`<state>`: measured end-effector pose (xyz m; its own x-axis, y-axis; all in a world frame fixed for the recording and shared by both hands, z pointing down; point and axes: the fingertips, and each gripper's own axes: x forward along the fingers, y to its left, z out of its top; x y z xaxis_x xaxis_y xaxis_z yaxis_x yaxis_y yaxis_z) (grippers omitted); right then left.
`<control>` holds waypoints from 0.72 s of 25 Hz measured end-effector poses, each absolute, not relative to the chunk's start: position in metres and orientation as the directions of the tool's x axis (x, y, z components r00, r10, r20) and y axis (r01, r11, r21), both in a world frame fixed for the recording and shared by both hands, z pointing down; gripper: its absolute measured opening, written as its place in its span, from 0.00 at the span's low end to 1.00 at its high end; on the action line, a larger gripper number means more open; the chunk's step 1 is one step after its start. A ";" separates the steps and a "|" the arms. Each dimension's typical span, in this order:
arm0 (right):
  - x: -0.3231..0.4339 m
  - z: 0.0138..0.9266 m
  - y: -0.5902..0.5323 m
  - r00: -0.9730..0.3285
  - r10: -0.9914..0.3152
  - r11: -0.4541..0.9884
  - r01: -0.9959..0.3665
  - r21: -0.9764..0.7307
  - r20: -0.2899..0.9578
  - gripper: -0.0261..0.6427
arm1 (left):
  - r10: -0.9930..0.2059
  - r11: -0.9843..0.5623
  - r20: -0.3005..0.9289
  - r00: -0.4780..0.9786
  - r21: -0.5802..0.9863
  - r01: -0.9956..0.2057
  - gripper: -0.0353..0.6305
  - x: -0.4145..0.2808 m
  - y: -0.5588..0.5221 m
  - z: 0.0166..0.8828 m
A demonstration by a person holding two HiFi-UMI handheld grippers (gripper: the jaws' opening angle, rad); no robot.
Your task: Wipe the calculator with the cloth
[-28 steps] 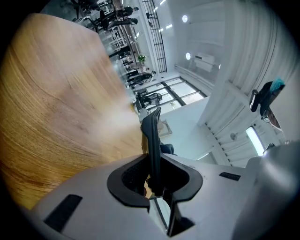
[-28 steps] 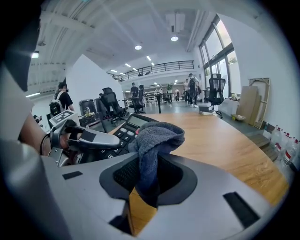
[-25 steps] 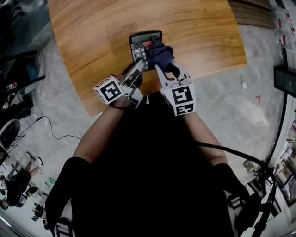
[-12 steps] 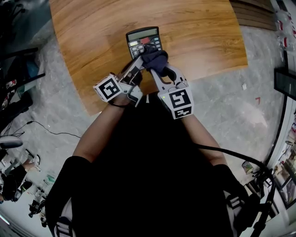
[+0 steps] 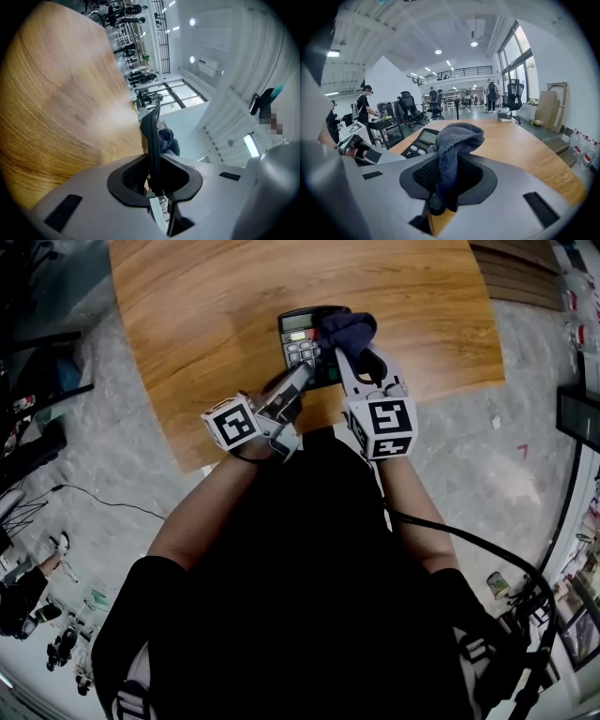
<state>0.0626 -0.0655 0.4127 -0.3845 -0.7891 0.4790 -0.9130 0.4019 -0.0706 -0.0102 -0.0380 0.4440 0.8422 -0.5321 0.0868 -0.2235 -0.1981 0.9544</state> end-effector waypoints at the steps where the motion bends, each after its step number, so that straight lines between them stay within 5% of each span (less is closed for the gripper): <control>1: 0.055 0.410 -0.068 -0.399 -0.786 0.415 -0.907 -0.077 0.471 0.17 | -0.530 -0.197 0.086 0.844 0.955 -0.221 0.16 -0.010 -0.038 0.445; 9: -0.003 0.401 -0.052 -0.546 -0.713 0.554 -0.823 -0.124 0.440 0.17 | -0.547 -0.175 0.086 0.833 0.961 -0.214 0.16 -0.010 -0.042 0.450; 18: 0.054 0.410 -0.079 -0.408 -0.791 0.421 -0.904 -0.079 0.455 0.17 | -0.511 -0.197 0.075 0.856 0.960 -0.202 0.16 -0.006 -0.039 0.451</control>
<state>0.0539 -0.0787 0.4101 -0.4084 -0.7915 0.4547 -0.9036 0.4210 -0.0789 -0.0062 -0.0388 0.4506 0.8563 -0.5109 0.0752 -0.2016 -0.1965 0.9596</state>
